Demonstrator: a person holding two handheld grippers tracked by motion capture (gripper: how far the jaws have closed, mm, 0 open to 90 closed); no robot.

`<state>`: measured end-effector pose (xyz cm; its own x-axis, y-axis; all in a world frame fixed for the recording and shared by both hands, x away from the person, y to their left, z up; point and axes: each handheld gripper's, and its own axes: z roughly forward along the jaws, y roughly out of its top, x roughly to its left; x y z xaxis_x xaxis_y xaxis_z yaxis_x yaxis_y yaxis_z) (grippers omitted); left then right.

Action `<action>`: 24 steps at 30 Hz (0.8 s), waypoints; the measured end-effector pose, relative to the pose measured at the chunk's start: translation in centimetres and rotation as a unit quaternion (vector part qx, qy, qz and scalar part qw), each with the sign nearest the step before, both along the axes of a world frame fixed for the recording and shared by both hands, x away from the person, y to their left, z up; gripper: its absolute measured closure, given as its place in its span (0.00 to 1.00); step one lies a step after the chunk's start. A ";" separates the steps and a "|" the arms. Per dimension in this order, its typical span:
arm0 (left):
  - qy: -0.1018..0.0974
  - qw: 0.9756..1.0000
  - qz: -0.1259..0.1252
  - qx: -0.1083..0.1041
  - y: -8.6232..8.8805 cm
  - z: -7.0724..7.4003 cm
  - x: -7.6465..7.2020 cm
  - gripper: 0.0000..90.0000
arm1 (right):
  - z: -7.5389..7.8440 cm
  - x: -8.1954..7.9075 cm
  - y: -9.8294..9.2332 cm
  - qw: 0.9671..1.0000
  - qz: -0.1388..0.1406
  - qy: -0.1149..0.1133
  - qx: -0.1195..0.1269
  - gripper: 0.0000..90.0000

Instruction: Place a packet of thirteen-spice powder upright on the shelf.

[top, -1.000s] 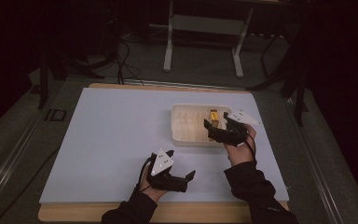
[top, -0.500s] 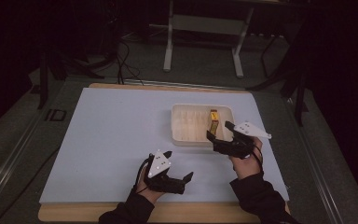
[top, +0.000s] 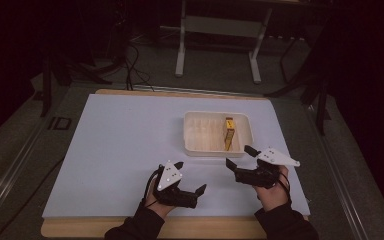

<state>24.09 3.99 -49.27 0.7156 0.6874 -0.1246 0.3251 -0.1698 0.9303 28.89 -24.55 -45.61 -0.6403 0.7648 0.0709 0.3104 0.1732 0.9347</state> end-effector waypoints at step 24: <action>0.000 1.000 -0.008 0.004 0.8 -0.1 -0.8 0.01 | -1.6 -3.1 -3.5 1.000 0.009 0.006 -0.017 0.16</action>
